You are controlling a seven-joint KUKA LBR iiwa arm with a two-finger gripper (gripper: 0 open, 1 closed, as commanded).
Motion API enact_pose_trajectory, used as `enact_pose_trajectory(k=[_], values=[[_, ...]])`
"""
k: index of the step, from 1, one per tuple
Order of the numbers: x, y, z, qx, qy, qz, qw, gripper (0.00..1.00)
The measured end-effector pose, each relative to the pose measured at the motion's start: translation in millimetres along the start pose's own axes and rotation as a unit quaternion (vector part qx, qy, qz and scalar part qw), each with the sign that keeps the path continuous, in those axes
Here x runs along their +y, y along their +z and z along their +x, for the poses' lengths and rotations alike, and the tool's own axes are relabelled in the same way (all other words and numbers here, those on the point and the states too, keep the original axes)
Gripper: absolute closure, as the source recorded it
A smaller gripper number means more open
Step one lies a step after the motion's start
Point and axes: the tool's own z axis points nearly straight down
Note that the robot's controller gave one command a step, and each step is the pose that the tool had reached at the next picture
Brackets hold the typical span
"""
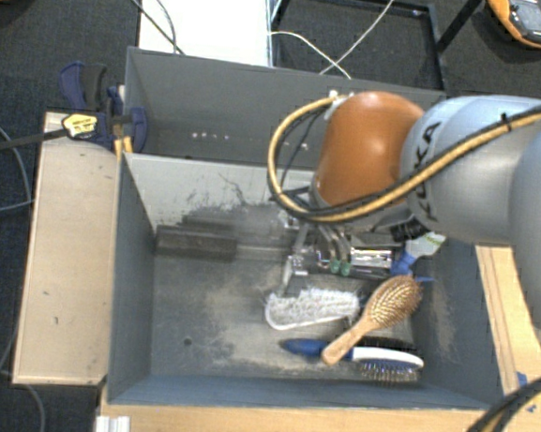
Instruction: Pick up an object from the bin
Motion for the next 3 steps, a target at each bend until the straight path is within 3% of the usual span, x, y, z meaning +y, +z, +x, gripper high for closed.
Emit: enact_pose_trajectory(k=[1,2,3], values=[[-0.6,-4.9,-1.3,-0.0036,0.002,0.0,1.0,0.0],[-58.8,37.9,16.1,-0.0011,-0.064,0.0,0.9979,0.0],[-48.5,45.4,18.2,-0.0051,-0.097,-0.001,0.9953,0.0]])
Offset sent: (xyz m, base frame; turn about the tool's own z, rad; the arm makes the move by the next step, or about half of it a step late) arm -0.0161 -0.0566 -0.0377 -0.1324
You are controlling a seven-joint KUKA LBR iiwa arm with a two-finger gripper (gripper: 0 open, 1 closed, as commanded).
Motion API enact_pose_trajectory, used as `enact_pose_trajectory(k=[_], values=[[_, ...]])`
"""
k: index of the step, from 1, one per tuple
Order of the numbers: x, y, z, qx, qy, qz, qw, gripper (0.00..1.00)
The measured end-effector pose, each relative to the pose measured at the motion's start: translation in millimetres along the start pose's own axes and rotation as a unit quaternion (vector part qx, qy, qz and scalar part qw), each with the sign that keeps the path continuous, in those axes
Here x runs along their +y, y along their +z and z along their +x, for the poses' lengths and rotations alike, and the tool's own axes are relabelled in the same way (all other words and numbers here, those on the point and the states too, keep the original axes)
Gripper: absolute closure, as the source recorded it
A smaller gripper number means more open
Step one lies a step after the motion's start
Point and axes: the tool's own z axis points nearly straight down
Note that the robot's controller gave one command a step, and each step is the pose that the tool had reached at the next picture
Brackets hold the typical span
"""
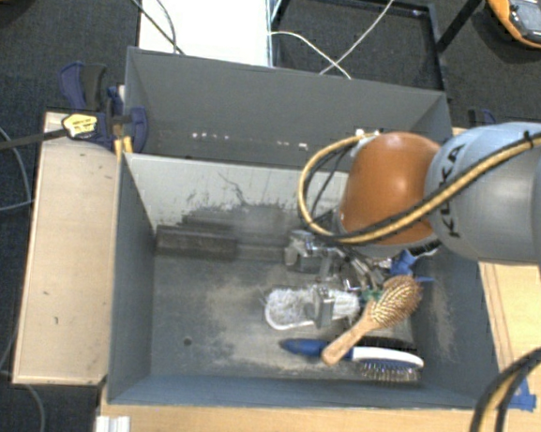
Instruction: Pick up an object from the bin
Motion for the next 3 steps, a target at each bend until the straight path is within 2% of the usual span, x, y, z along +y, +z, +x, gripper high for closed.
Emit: enact_pose_trajectory(k=[1,2,3], values=[[11.8,22.5,7.5,0.0022,0.05,-0.002,0.9987,0.0],[-10.2,29.9,50.5,-0.0016,0.043,-0.001,0.9991,0.0],[-24.8,27.7,69.4,-0.0032,0.048,-0.004,0.9988,0.0]])
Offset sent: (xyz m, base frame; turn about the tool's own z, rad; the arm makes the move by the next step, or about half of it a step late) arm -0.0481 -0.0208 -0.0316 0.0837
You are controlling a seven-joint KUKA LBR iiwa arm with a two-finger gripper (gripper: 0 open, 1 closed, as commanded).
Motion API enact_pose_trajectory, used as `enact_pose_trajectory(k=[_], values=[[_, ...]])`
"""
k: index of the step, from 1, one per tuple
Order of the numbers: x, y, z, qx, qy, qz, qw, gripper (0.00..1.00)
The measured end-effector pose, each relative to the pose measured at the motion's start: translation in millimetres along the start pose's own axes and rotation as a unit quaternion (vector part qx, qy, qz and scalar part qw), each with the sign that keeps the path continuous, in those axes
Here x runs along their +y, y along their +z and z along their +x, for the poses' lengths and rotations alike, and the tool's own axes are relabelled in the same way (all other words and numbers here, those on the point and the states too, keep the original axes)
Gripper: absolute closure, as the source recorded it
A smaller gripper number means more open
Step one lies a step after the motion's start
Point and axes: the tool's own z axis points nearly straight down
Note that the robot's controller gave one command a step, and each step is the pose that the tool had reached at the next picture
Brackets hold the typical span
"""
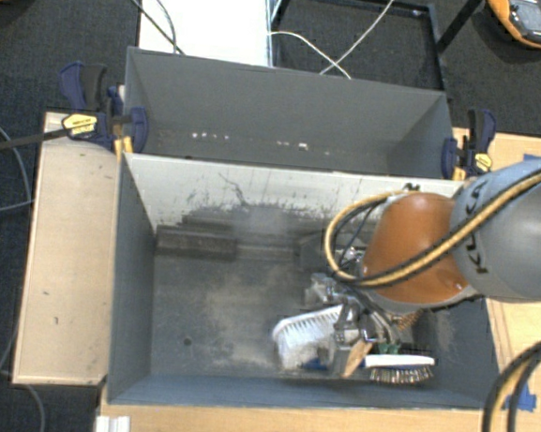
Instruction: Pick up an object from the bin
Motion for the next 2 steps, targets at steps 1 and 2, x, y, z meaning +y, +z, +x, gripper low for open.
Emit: enact_pose_trajectory(k=[1,2], values=[[20.6,2.8,-9.3,-0.0032,0.002,0.001,1.0,1.0],[20.7,2.8,-9.4,-0.0032,0.003,0.001,1.0,1.0]])
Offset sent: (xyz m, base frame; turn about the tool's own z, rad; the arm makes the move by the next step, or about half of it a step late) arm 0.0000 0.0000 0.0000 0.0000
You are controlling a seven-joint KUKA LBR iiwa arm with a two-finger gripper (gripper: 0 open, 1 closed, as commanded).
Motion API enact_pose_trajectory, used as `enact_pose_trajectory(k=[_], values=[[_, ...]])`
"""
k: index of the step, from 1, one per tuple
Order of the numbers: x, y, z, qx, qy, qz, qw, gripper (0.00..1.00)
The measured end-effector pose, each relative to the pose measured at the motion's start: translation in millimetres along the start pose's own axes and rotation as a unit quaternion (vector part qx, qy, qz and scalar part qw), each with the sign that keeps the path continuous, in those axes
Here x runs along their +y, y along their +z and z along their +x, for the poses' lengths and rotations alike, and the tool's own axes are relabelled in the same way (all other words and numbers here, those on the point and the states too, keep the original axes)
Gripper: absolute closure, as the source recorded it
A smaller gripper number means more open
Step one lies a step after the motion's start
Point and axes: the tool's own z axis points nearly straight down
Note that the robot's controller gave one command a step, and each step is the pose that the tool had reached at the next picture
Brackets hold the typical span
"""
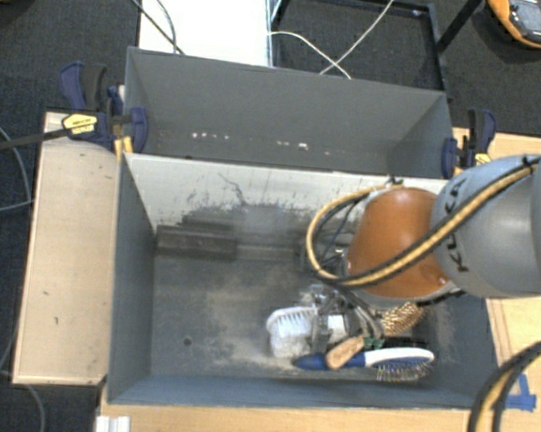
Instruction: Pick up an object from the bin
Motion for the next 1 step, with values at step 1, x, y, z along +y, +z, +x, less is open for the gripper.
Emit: enact_pose_trajectory(k=[1], values=[[33.4,1.8,-57.4,-0.0001,0.01,-0.001,1.0,1.0]])
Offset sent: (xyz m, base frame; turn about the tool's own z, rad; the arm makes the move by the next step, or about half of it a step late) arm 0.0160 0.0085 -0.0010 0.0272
